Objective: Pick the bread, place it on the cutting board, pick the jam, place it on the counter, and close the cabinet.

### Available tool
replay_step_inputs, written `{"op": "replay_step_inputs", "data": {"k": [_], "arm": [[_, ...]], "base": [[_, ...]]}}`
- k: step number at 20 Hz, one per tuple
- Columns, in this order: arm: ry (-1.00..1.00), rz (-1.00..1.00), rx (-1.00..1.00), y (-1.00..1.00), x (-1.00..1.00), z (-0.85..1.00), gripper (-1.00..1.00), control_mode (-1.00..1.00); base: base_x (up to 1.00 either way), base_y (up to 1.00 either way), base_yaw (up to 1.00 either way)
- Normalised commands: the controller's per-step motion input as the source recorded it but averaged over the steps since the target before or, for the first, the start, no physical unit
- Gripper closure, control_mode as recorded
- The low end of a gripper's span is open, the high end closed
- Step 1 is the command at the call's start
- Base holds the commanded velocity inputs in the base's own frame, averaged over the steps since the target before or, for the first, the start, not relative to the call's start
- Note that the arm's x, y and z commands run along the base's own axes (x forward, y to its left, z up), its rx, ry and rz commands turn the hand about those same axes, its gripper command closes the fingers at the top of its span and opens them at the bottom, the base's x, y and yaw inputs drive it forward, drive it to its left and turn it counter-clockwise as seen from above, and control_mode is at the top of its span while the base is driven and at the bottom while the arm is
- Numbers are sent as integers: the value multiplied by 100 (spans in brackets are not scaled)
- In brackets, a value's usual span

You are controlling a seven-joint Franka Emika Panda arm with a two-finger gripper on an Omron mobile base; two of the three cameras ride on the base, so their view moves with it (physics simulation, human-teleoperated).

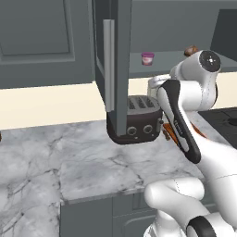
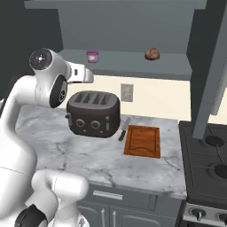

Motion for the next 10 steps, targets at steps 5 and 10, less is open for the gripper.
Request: {"op": "replay_step_inputs", "data": {"k": [5, 10], "arm": [[0, 0, 0, -2, 0, 27, -100, -100], [0, 0, 1, -2, 0, 18, -100, -100]], "base": [[0, 0, 0], [0, 0, 0]]}}
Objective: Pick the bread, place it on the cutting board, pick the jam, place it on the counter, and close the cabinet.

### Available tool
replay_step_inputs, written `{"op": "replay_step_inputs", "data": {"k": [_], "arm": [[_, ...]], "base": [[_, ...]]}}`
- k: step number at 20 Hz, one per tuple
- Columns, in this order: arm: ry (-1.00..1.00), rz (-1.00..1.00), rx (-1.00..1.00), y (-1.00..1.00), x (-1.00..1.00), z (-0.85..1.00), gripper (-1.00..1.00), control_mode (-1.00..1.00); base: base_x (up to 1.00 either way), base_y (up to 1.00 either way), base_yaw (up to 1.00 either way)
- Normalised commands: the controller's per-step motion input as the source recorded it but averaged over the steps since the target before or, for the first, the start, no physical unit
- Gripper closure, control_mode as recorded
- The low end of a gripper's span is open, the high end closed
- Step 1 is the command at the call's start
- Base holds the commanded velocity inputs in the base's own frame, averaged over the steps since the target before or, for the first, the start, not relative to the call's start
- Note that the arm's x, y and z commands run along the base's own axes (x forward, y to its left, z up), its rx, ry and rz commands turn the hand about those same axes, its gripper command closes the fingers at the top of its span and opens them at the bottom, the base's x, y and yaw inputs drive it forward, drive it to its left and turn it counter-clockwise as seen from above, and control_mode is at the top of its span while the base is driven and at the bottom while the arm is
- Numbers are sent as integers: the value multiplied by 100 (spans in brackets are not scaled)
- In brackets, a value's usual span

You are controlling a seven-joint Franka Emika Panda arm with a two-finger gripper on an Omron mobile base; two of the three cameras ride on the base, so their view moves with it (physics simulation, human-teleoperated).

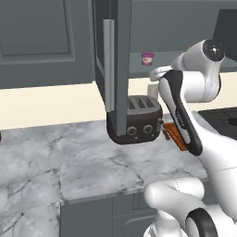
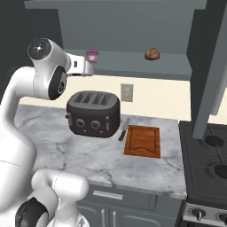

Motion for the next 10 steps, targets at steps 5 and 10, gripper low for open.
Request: {"op": "replay_step_inputs", "data": {"k": [5, 10], "arm": [[0, 0, 2, -5, 8, 14, -100, -100], [0, 0, 2, -2, 19, 13, -100, -100]], "base": [[0, 0, 0], [0, 0, 0]]}}
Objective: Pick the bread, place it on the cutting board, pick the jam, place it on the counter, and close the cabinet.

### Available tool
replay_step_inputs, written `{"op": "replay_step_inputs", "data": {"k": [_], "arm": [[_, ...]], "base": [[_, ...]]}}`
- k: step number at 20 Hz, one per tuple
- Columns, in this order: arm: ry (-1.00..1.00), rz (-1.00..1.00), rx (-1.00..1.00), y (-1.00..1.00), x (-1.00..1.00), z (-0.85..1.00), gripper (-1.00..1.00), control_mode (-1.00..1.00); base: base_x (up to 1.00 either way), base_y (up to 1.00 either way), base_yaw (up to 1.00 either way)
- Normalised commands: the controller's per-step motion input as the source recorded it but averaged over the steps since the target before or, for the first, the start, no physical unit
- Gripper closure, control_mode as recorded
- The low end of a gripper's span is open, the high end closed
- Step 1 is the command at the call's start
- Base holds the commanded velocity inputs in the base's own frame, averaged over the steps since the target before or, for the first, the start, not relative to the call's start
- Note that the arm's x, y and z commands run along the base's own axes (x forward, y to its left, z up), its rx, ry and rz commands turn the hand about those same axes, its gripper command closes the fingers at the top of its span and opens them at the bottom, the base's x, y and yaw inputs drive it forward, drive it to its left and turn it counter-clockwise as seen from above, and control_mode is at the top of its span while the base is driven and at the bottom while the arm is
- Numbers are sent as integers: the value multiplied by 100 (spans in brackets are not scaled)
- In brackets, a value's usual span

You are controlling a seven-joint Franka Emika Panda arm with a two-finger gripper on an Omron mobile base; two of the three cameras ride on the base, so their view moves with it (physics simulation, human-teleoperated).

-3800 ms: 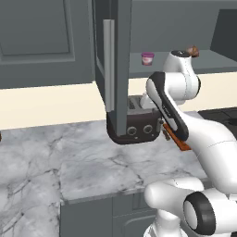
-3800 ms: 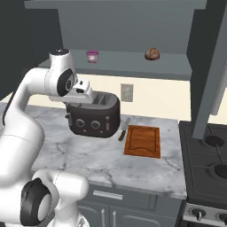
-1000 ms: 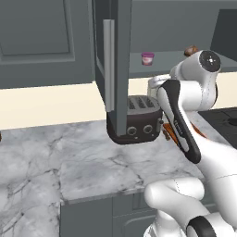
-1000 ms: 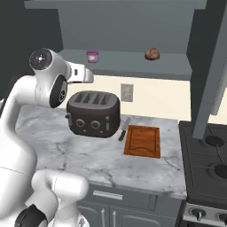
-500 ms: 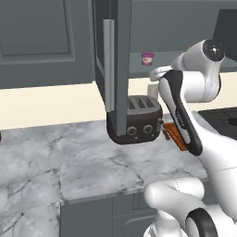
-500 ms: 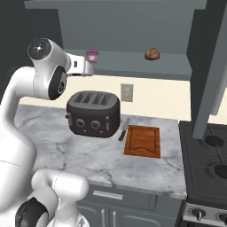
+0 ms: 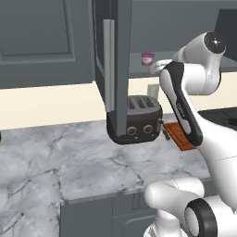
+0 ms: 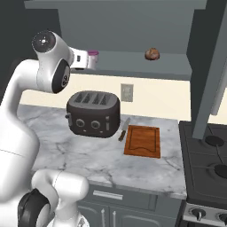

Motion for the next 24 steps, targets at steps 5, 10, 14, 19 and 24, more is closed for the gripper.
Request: {"op": "replay_step_inputs", "data": {"k": [5, 10, 14, 19, 24], "arm": [[0, 0, 1, -2, 21, 8, -100, -100], [0, 0, 0, -1, 31, 0, -100, -100], [0, 0, 1, -3, 32, 0, -100, -100], [0, 0, 1, -4, 31, 0, -100, -100], [0, 0, 0, -1, 22, 0, -100, -100]], "base": [[0, 0, 0], [0, 0, 0], [0, 0, 0], [0, 0, 0], [0, 0, 0]]}}
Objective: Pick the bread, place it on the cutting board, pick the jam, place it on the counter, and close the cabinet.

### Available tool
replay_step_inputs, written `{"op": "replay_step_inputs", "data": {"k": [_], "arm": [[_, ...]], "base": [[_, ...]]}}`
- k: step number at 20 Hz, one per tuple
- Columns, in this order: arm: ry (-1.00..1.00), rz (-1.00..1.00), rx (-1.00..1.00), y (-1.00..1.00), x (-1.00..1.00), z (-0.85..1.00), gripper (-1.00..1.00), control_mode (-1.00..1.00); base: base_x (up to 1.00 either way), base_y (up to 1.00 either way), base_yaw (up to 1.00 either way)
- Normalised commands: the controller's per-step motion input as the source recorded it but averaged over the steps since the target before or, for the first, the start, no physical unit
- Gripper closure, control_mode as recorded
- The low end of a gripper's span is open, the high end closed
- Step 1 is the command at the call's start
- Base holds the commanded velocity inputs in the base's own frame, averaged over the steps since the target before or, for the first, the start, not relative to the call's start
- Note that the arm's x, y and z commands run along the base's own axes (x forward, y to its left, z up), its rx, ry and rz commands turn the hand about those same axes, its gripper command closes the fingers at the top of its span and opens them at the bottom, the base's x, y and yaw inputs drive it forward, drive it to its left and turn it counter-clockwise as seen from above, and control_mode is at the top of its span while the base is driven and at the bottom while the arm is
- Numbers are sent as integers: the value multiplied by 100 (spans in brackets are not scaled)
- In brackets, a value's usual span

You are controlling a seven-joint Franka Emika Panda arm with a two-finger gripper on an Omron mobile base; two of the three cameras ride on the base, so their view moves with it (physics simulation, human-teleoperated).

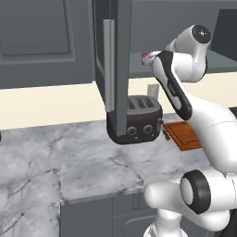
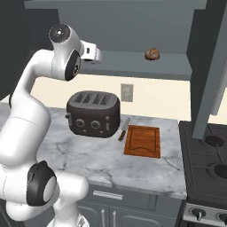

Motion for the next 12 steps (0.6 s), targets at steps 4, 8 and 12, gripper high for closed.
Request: {"op": "replay_step_inputs", "data": {"k": [4, 8, 12], "arm": [[0, 0, 0, 0, 21, -3, -100, -100], [0, 0, 0, 0, 21, -7, -100, -100], [0, 0, 0, 0, 19, -9, -100, -100]], "base": [[0, 0, 0], [0, 0, 0], [0, 0, 0]]}}
